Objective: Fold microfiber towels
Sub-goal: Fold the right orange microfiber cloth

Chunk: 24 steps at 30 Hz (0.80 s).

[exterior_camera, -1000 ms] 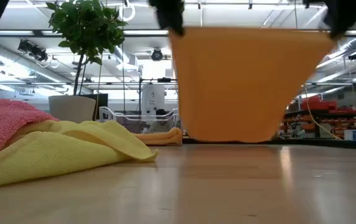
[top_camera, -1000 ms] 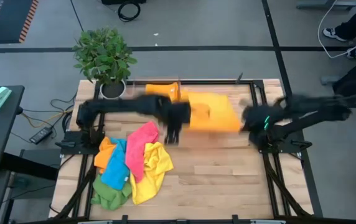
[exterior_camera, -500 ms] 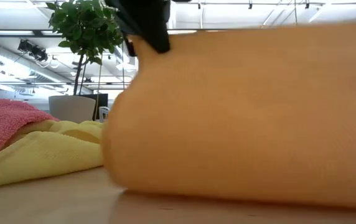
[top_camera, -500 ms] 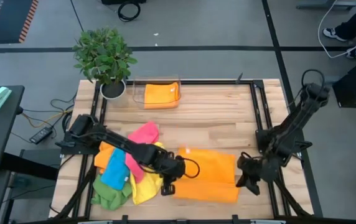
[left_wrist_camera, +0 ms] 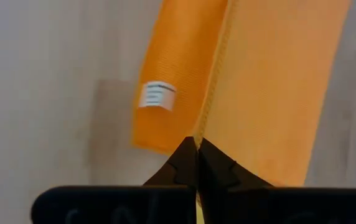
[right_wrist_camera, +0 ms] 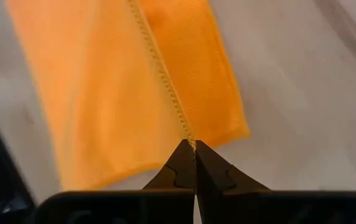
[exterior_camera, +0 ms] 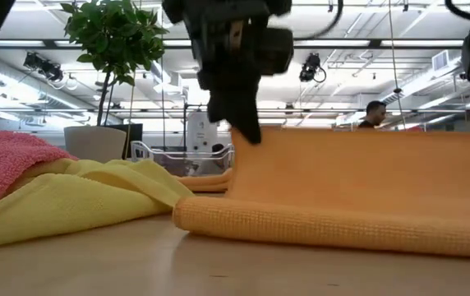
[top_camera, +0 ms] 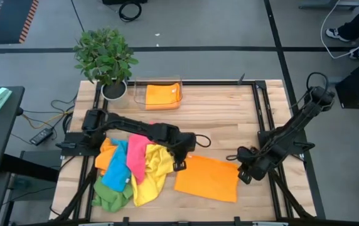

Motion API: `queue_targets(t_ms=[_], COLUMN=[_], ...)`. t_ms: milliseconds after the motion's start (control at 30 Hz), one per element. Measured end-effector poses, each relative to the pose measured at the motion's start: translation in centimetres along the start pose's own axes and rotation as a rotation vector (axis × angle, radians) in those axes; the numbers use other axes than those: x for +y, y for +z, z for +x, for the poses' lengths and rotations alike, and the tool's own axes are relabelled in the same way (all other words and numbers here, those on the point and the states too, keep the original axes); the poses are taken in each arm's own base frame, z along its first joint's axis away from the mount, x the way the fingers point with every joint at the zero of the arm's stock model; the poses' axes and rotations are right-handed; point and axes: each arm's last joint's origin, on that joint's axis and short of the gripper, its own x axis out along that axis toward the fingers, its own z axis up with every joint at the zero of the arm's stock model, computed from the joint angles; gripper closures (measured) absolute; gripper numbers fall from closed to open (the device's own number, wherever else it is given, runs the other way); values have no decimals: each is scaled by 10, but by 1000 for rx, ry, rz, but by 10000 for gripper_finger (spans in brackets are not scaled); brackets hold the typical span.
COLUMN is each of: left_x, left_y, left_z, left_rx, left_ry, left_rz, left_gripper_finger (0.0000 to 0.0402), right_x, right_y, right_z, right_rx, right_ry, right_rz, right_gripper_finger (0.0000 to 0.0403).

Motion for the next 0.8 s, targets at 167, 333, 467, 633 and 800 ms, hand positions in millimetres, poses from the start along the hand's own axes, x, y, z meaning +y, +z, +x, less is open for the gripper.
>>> queue_targets(t_ms=[167, 333, 467, 633, 800], left_x=[0, 2, 28, 78, 111], left_y=[-3, -4, 4, 30, 69], left_z=[19, 19, 13, -19, -97], left_rx=[50, 58, 25, -37, -139], left_ry=[-48, -40, 47, 173, 348], left_rz=[31, 73, 60, 14, 22], left_gripper_finger=[392, 394, 394, 396, 396], right_x=[0, -5, -21, -49, -68], right_y=[5, 9, 22, 48, 83], right_z=[8, 5, -3, -24, -77], right_rx=[-5, -93, -144, -233, -366], right_ry=[-32, -82, -189, -334, -482], right_rz=[-5, -24, -46, -102, -165], right_gripper_finger=[401, 401, 401, 401, 401])
